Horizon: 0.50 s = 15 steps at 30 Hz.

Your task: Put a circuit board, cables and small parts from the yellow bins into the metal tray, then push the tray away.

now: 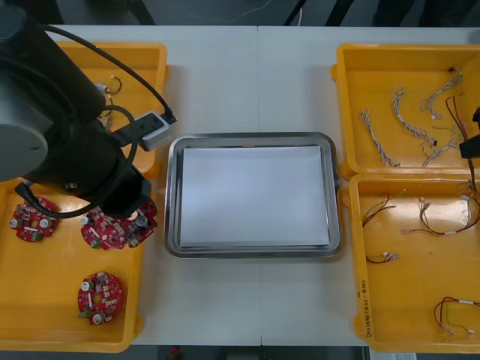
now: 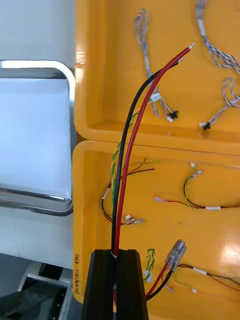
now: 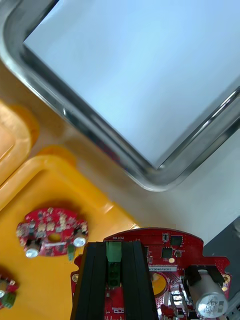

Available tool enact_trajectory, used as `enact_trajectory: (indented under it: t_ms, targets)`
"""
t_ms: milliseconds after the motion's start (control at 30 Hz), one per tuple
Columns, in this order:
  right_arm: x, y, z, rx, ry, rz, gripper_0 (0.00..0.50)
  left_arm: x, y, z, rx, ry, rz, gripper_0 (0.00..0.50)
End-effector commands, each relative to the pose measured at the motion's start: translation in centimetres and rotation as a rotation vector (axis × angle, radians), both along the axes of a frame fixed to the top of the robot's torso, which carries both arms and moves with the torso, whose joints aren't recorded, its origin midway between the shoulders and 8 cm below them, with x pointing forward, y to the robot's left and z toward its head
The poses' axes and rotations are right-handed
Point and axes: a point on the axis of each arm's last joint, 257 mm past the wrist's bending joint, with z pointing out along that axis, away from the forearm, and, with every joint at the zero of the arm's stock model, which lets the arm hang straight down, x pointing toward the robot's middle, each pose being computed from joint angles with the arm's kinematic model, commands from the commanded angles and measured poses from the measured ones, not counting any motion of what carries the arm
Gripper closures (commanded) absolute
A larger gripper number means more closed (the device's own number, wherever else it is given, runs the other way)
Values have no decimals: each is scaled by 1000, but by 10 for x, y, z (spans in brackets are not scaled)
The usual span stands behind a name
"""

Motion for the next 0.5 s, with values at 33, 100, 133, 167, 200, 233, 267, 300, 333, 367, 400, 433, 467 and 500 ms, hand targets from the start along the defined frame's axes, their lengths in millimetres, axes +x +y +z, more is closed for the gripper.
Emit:
enact_trajectory:
  t_ms: [33, 100, 133, 167, 200, 233, 267, 300, 333, 367, 400, 433, 467, 500]
  targets:
    - [2, 15, 13, -85, -23, 114, 500, 13, -41, 11, -40, -44, 11, 500]
    - [2, 24, 12, -101, -17, 150, 500, 19, -51, 8, -30, -46, 4, 500]
    - [2, 27, 12, -105, -16, 160, 500, 19, -54, 7, -29, -45, 0, 500]
    - [3, 31, 12, -115, -15, 179, 500, 22, -59, 5, -33, -48, -1, 500]
    - [3, 33, 12, -119, -13, 187, 500, 23, -61, 4, -34, -48, -1, 500]
    - [3, 38, 12, -131, -12, 205, 500, 25, -67, 1, -36, -49, -5, 500]
    - [3, 42, 11, -139, -10, 219, 500, 27, -71, -1, -41, -53, -6, 500]
    - [3, 46, 11, -148, -9, 237, 500, 30, -75, -4, -45, -58, -6, 500]
    - [3, 51, 10, -153, -6, 254, 500, 33, -79, -6, -45, -62, -7, 500]
    - [2, 53, 8, -157, -3, 265, 500, 34, -82, -8, -43, -63, -9, 500]
    - [2, 59, 8, -159, -3, 283, 500, 37, -87, -12, -44, -69, -13, 500]
    - [2, 62, 6, -161, -1, 295, 500, 39, -91, -16, -44, -73, -14, 500]
    - [2, 63, 6, -162, 0, 301, 500, 40, -93, -18, -45, -76, -15, 500]
    - [3, 67, 5, -164, -3, 312, 500, 42, -96, -23, -44, -79, -18, 500]
